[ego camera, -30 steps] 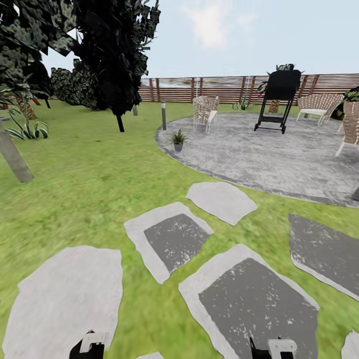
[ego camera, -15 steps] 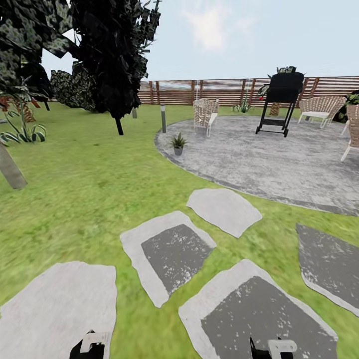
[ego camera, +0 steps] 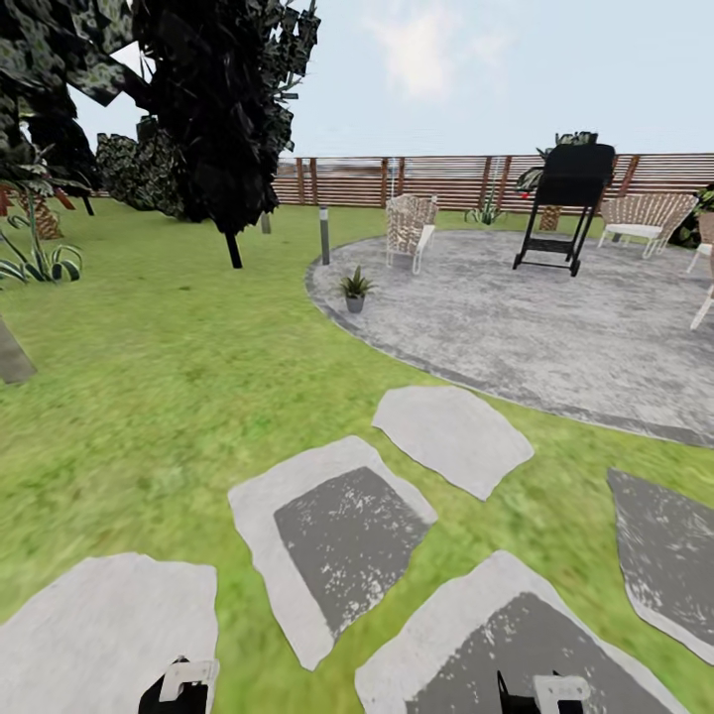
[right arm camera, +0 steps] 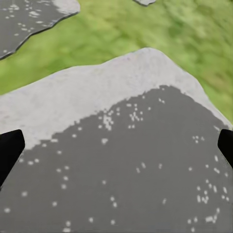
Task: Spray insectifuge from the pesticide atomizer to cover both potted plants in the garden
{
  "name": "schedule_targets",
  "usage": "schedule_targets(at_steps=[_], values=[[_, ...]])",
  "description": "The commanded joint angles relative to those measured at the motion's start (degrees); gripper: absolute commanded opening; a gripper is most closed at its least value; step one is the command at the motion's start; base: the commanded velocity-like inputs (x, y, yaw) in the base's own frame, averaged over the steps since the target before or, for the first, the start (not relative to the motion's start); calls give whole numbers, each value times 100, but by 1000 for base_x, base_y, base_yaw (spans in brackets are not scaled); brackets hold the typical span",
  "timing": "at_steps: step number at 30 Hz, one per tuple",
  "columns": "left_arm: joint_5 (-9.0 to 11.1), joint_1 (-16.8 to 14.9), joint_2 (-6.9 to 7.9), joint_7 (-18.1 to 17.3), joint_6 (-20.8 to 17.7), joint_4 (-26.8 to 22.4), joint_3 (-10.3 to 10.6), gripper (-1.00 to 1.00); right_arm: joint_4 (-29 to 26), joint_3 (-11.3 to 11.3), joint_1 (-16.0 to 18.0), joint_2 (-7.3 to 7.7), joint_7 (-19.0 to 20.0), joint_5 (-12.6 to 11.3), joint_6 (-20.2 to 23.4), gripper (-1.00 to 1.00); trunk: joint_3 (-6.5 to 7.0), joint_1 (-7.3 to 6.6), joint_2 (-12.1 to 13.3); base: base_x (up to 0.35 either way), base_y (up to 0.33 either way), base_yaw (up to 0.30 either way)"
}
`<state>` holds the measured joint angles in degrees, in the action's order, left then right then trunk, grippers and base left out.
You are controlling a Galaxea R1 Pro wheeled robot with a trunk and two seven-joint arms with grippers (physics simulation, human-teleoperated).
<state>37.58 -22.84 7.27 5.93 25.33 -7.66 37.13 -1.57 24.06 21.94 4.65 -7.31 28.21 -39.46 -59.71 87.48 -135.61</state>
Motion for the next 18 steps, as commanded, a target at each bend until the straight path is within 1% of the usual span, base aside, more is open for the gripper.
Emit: schedule_targets(at_steps=[1,18], values=[[3,-1,3,49,7,-8,49,-100,8,20,4,1,-42,62,-14,100,-5,2,-2,338,0,0],[3,-1,3,49,7,-8,49,-100,8,20,6,1,-42,62,-15,100,-5,2,-2,338,0,0]])
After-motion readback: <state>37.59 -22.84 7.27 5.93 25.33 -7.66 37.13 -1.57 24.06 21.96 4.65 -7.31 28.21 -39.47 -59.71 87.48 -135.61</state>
